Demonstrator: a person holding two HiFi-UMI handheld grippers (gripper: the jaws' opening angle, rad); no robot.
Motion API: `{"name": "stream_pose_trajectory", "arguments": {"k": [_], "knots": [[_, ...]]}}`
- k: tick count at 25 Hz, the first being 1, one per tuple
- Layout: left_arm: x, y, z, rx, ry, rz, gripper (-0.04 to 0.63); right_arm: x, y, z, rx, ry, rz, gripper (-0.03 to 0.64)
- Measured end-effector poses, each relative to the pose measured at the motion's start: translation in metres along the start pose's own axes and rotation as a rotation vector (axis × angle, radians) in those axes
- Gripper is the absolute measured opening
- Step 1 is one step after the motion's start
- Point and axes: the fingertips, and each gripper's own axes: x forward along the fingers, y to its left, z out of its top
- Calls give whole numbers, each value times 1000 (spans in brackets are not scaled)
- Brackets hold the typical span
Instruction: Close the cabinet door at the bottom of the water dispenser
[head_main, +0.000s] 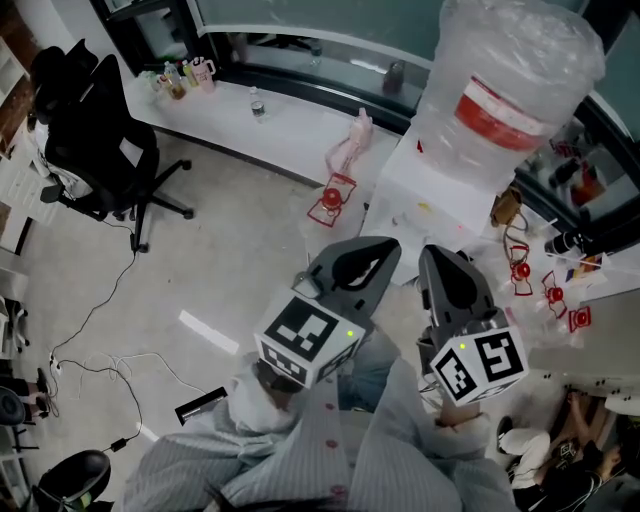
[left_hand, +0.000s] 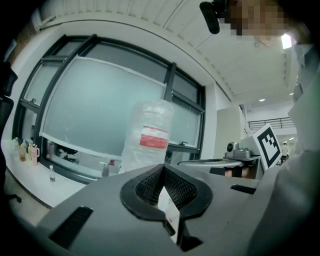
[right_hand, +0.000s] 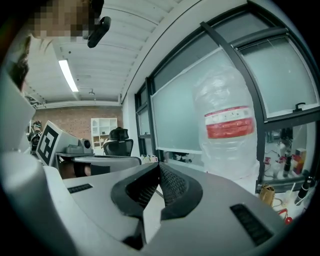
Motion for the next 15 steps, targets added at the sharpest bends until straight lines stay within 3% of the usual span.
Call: {"name": "stream_pose_trajectory", "arguments": {"k": [15], "knots": [[3, 5, -16, 0, 32, -4, 9, 7, 6, -4, 16, 10, 12, 14]]}}
